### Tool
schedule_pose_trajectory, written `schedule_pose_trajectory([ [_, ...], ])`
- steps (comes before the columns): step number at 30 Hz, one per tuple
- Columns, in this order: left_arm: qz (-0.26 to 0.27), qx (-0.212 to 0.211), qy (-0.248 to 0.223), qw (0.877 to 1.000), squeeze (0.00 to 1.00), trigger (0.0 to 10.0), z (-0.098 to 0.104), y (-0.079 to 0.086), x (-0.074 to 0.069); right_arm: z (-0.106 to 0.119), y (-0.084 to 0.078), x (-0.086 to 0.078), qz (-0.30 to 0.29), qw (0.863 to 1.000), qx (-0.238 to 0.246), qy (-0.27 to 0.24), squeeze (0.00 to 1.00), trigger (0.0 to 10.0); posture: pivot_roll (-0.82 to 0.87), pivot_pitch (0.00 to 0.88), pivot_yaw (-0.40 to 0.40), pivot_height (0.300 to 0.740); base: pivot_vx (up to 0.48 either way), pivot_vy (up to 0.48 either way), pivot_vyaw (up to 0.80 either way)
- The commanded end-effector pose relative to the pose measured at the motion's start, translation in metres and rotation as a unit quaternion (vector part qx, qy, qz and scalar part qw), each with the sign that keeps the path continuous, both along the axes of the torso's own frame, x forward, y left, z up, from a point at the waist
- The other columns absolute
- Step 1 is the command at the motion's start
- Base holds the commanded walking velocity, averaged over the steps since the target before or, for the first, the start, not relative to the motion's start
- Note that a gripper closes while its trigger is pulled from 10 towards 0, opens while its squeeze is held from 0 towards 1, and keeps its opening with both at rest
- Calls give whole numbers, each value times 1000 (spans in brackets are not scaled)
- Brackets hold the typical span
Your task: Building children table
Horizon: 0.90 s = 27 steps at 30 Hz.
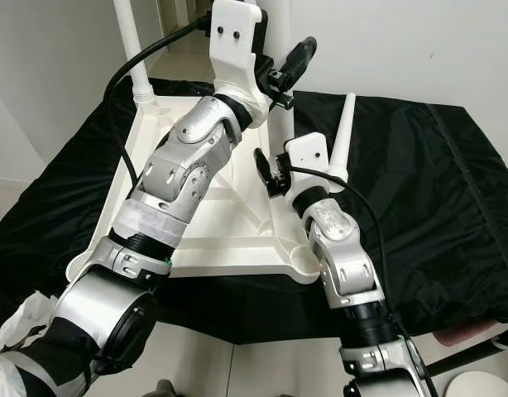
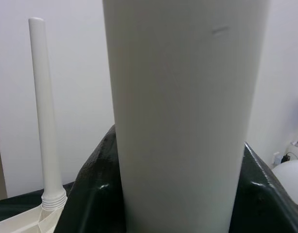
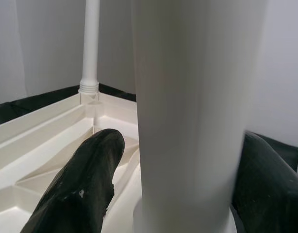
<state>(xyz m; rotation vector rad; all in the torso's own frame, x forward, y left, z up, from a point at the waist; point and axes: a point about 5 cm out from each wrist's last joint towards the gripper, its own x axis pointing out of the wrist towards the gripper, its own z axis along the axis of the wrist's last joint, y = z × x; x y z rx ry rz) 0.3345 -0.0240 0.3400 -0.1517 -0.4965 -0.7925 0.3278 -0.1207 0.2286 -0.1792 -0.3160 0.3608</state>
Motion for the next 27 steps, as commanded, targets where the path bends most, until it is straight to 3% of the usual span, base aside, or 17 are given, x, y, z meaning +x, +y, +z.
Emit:
schedule_pose_trajectory([
  [1,-6,5,-11,1000,0,10000,3,-3,-4,1,4,2,4,1000,-3,-4,0,10000,26,0,-13,740,0,0,0],
  [14,-10,5,-15,1000,0,10000,6,-6,-8,1,6,16,-12,1000,-1,7,0,10000,35,1,-18,740,0,0,0],
  [17,-9,5,-15,1000,0,10000,6,-5,-8,1,6,18,-11,1000,0,9,0,9216,35,1,-18,740,0,0,0],
  [18,-9,5,-15,1000,0,10000,7,-5,-8,1,6,18,-11,1000,5,10,0,39,35,1,-19,740,0,0,0],
  [27,-12,7,-17,1000,0,10000,7,-7,-9,3,4,21,-20,999,22,16,0,0,32,2,-17,740,0,0,0],
])
